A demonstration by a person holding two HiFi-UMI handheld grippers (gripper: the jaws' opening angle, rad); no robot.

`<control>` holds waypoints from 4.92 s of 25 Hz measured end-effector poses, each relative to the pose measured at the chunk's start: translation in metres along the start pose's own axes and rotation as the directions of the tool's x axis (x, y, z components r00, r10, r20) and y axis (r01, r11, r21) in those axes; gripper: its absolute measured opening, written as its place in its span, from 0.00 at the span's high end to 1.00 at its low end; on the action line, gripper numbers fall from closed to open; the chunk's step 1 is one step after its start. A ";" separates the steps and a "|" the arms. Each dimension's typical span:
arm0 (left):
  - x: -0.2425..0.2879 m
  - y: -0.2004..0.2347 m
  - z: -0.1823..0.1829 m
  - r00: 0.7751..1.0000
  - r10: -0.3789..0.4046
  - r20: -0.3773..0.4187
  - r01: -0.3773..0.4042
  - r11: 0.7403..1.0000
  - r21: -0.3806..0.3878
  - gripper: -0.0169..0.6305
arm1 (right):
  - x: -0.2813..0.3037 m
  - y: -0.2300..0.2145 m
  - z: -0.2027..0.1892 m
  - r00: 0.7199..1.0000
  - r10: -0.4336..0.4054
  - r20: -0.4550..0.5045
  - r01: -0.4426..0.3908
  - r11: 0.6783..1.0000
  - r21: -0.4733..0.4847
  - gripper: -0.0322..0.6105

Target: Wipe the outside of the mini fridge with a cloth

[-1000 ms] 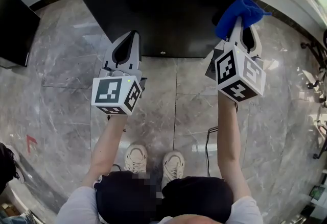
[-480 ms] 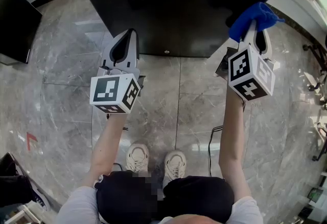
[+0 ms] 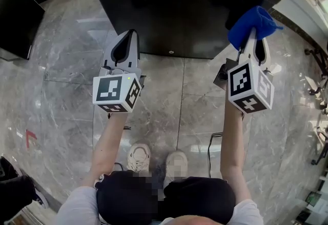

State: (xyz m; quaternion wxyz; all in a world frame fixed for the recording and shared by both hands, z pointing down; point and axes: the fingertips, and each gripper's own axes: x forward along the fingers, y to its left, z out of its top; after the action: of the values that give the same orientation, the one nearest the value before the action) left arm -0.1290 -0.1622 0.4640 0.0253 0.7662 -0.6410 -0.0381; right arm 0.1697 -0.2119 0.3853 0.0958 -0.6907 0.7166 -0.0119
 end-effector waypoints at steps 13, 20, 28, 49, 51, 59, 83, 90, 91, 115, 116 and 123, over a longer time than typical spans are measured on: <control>-0.022 0.058 -0.024 0.994 0.093 -0.052 -0.093 0.996 -0.007 0.97 | -0.037 0.210 -0.073 0.879 0.458 -0.134 -0.459 0.888 0.023 0.86; -0.041 0.106 -0.030 0.988 0.152 -0.019 -0.153 0.988 -0.028 0.97 | -0.031 0.296 -0.099 0.825 0.551 -0.128 -0.547 0.835 0.068 0.86; -0.058 0.148 -0.045 0.975 0.217 -0.053 -0.219 0.975 -0.024 0.97 | -0.020 0.353 -0.136 0.798 0.581 -0.163 -0.575 0.814 0.084 0.86; -0.015 0.054 -0.045 0.997 0.074 -0.033 -0.075 0.997 -0.034 0.97 | -0.014 0.233 -0.121 0.885 0.440 -0.150 -0.446 0.895 -0.003 0.86; -0.008 0.040 -0.048 0.998 0.063 -0.029 -0.065 0.996 -0.056 0.97 | -0.014 0.216 -0.117 0.891 0.427 -0.154 -0.433 0.901 -0.008 0.86; 0.010 -0.012 -0.060 0.998 -0.037 -0.048 0.035 0.998 -0.045 0.97 | -0.008 0.135 -0.105 0.942 0.308 -0.132 -0.316 0.948 -0.047 0.85; -0.010 0.001 -0.059 0.999 -0.011 -0.049 0.009 1.000 -0.030 0.97 | 0.017 -0.056 -0.087 0.981 -0.178 -0.072 0.175 0.984 -0.045 0.86; -0.020 0.017 -0.055 0.999 0.011 -0.045 -0.012 1.000 -0.021 0.97 | -0.020 -0.021 -0.090 0.987 0.060 -0.148 -0.064 0.998 -0.019 0.86; -0.022 0.022 -0.054 0.999 0.021 -0.044 -0.021 1.000 -0.016 0.97 | -0.030 -0.003 -0.091 0.981 0.124 -0.152 -0.125 0.992 0.002 0.86; -0.056 0.121 -0.035 0.987 0.157 0.039 -0.151 0.981 -0.123 0.97 | -0.021 0.339 -0.198 0.795 0.585 -0.160 -0.589 0.808 0.024 0.86; -0.056 0.119 -0.034 0.987 0.153 0.041 -0.147 0.982 -0.122 0.97 | -0.022 0.336 -0.198 0.800 0.579 -0.160 -0.584 0.812 0.018 0.86; -0.050 0.095 -0.034 0.994 0.102 0.035 -0.098 0.989 -0.108 0.97 | -0.023 0.296 -0.193 0.833 0.533 -0.148 -0.541 0.840 -0.024 0.85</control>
State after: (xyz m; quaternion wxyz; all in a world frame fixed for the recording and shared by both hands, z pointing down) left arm -0.2275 -0.1304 0.5075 0.0548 0.7298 -0.6759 -0.0863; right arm -0.1517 -0.1981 0.5335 0.0242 -0.4622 0.8864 -0.0079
